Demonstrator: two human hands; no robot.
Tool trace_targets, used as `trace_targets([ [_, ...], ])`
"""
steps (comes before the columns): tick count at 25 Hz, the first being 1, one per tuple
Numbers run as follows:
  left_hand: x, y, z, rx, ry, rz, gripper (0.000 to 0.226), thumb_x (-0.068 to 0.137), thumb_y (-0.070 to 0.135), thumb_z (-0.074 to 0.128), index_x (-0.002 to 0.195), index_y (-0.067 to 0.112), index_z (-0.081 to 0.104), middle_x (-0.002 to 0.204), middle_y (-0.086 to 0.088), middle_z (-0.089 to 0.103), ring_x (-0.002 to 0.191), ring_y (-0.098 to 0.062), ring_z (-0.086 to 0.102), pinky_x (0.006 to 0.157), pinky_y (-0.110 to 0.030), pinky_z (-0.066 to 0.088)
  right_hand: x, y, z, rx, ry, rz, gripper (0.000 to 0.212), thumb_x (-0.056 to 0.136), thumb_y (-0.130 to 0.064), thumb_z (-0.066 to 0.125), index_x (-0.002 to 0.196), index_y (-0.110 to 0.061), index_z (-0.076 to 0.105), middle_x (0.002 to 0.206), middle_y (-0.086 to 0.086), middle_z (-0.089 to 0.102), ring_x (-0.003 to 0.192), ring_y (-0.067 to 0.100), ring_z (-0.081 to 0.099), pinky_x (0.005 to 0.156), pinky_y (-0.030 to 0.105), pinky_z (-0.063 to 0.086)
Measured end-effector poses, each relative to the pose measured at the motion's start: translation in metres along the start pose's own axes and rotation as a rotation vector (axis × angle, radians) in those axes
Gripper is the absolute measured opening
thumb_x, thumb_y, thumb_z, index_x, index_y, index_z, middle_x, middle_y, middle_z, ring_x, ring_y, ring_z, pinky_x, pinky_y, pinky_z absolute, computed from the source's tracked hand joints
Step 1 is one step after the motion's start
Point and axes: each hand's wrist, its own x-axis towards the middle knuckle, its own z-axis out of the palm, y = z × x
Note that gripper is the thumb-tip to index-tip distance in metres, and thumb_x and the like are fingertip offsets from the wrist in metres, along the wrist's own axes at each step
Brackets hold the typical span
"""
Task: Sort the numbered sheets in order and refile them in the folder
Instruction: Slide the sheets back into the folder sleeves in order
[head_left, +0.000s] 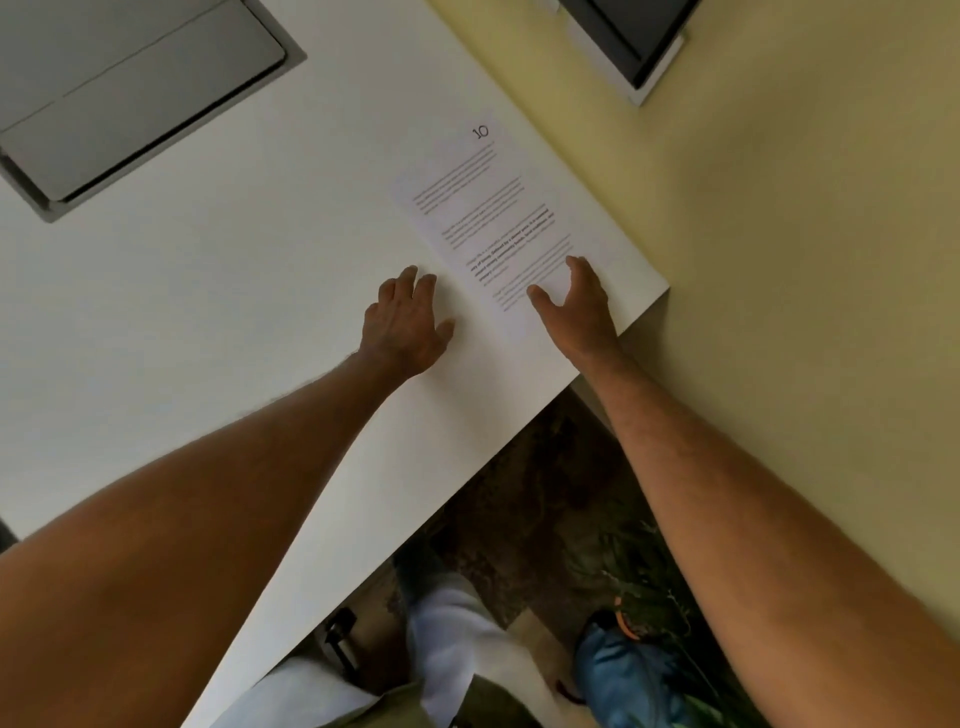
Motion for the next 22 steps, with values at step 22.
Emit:
trace_targets([
  [22,0.059,0.025,-0.007,-0.881,0.201,-0.427,0.071,0.095,0.03,0.068,0.156,0.015,0.034,0.16,-0.01,0.032,0.142,-0.026,0.038,0.118,-0.043,0.037,0.038,-0.009,0.026,-0.399,0.129,-0.161,0.077,0.093,-0.061,0.057,0.15,-0.014,0.039,0.142,0.011,0.05,0.124,0.028,0.048,0.097,0.044,0.049],
])
